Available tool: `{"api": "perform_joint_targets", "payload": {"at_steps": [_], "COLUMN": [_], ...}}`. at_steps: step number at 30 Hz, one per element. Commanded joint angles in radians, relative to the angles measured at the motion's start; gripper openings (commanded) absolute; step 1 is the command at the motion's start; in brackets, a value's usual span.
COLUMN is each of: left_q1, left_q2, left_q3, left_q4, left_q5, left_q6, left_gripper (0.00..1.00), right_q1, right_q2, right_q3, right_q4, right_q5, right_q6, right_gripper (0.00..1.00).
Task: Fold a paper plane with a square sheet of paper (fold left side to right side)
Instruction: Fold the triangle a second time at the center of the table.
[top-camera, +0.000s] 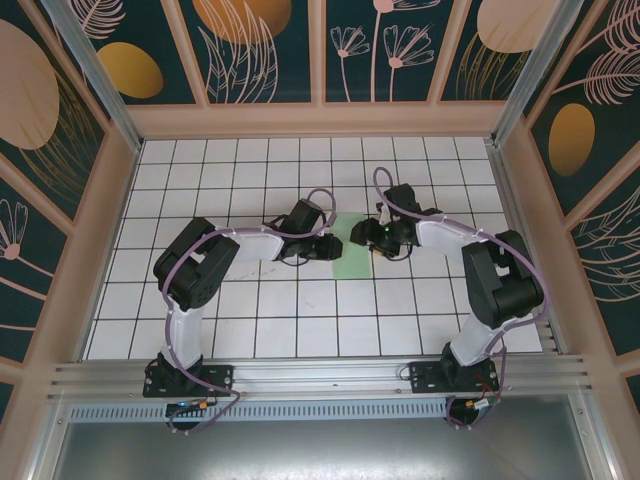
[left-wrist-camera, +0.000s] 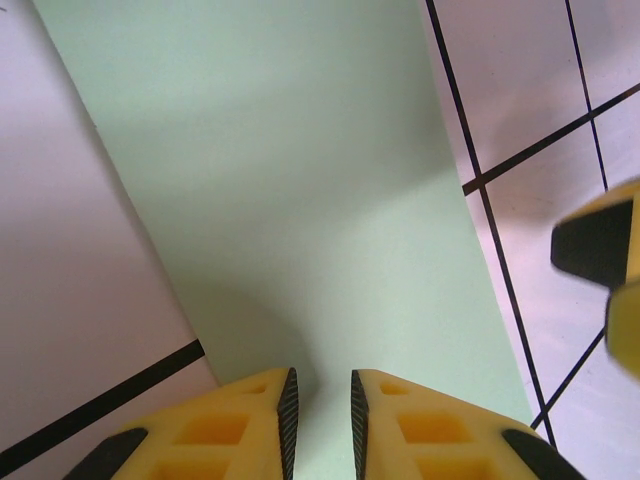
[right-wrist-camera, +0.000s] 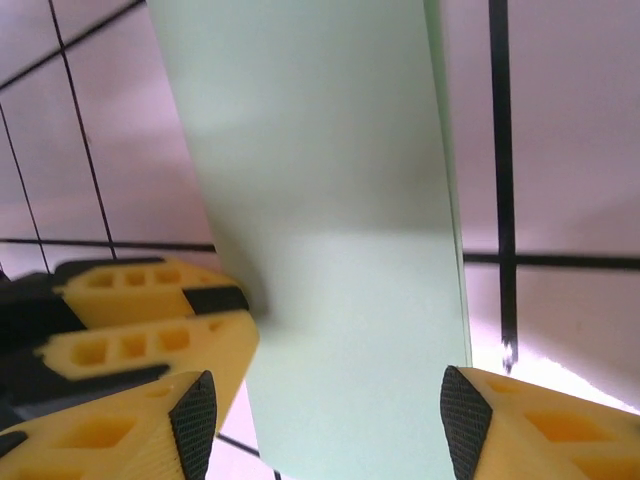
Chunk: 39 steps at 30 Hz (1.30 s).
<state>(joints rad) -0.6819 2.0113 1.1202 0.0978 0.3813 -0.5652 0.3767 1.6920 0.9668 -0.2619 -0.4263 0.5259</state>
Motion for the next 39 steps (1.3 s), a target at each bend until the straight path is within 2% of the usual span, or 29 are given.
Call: {"api": "perform_joint_targets", "payload": {"at_steps": [1,7,18,31,39], "left_q1": [-0.001,0.000,-0.001,-0.001,0.000], "left_q2": [0.024,0.021,0.021,0.023,0.019], "left_q3": [0.001,0.001,0.000,0.000,0.000], "left_q4": [-0.037,-0.040,-0.040,-0.042,-0.041], "left_q5": [-0.035,-0.034,-0.035,-0.037,-0.038], "left_q6": [0.014,0.014,0.014,0.014,0.014], "left_gripper": [0.26,0.26,0.26,0.26,0.25], "right_q1": [-0.027,-0.066,-0.069,-0.057,-0.056], "right_q2": [0.047,0.126,0.227,0.257,0.205], "right_q3": [0.045,0.115,0.168,0.190,0.147], "right_q4": [0.055,0.155,0.264,0.229,0.218], "right_q5": [0.032,0.058,-0.046,-0.090,-0.111], "right_q6": [-0.042,-0.101,-0.144,-0.152,-0.161], "right_gripper": [0.66,0.72,0.72,0.71,0.70]}}
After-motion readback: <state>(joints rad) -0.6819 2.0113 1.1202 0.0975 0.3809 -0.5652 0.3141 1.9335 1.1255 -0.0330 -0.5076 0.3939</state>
